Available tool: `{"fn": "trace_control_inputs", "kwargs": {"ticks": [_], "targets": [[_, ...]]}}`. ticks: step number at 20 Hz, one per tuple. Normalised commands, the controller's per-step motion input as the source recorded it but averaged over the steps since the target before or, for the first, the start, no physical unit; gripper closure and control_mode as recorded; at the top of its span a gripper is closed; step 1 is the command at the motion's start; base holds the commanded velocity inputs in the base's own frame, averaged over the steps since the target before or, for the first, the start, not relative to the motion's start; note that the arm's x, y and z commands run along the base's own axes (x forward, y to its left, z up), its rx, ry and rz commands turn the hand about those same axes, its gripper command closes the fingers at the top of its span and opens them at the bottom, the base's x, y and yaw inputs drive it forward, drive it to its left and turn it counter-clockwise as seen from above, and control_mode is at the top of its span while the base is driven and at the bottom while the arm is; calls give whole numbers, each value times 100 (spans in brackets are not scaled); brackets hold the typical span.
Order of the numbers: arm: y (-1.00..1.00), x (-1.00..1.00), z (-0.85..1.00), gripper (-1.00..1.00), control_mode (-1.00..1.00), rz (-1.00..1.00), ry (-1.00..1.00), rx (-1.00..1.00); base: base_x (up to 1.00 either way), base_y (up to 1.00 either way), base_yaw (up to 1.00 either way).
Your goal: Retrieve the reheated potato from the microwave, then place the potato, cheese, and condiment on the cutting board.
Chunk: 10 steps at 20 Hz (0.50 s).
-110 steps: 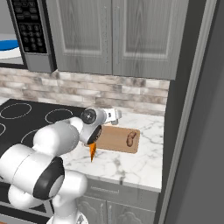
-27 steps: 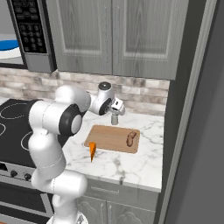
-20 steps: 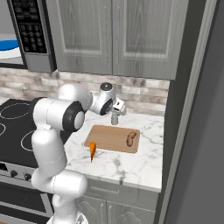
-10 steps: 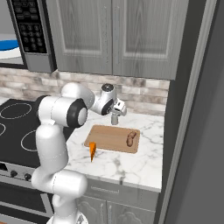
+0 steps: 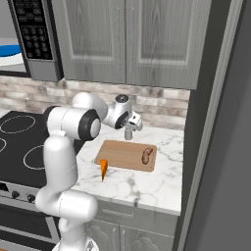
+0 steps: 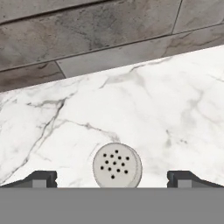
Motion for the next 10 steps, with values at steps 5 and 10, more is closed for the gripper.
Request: {"fn": "trace_control_inputs", "kwargs": {"ticks": [5, 10], "targets": [[-1, 10, -14, -100, -100, 0, 1, -1, 0, 0, 0], [-4, 10, -8, -100, -100, 0, 0, 0, 0, 0, 0]]}}
